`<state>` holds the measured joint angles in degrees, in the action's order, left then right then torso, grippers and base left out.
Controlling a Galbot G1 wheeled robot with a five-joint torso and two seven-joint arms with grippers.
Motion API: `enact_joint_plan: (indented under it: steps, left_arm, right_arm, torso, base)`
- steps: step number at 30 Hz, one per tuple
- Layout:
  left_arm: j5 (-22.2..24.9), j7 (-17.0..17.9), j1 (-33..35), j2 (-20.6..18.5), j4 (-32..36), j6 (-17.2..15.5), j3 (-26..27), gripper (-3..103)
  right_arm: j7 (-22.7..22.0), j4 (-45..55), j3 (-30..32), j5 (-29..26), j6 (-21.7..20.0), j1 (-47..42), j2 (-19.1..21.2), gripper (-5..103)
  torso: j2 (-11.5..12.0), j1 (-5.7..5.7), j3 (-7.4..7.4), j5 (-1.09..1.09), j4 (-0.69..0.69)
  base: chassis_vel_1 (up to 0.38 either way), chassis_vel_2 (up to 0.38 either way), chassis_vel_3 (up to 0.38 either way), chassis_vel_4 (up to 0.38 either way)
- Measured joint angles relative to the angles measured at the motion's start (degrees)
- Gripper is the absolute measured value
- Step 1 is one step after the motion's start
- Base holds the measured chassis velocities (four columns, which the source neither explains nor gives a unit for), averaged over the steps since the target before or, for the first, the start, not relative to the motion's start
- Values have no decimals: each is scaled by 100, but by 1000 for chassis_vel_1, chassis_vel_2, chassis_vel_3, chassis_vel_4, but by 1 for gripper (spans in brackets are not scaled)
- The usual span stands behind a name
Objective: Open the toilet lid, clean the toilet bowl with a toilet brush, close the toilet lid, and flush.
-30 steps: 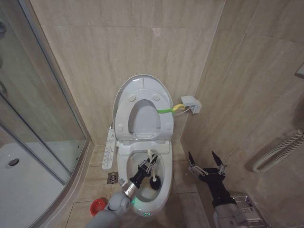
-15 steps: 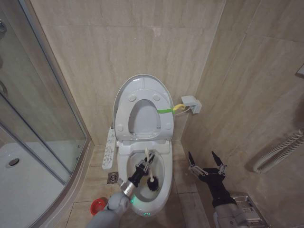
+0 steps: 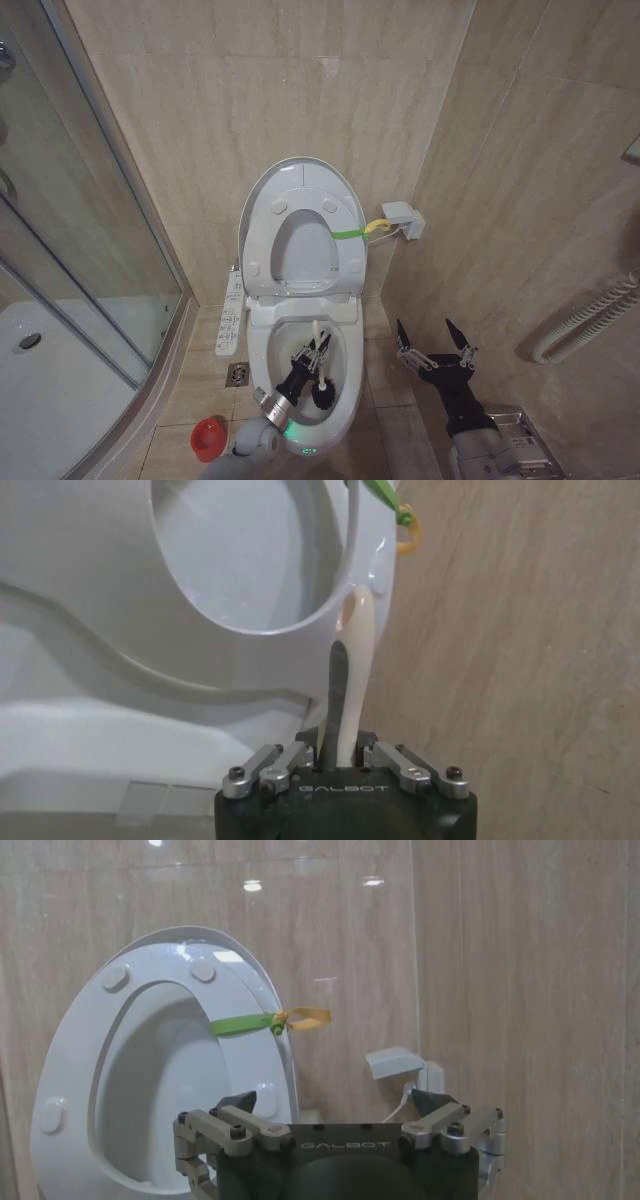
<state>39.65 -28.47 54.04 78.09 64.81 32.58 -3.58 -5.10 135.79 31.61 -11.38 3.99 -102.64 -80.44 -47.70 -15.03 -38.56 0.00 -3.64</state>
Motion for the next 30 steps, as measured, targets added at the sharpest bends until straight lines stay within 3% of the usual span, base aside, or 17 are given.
enact_joint_plan:
  steps: [13,20,30]
  left_arm:
    - [24,18,-52,365,-143,48,20,22]
    - [-125,-96,-27,304,-271,132,34,22]
    - [22,43,-344,290,-111,94,140,22]
  right_arm:
    - [0,0,0,0,0,0,0,100]
    - [0,0,0,0,0,0,0,100]
    - [0,0,0,0,0,0,0,100]
  torso:
    - [0,0,0,0,1]
    - [0,0,0,0,1]
    - [0,0,0,-1,-1]
  base:
    - [0,0,0,0]
    - [0,0,0,0]
    - [0,0,0,0]
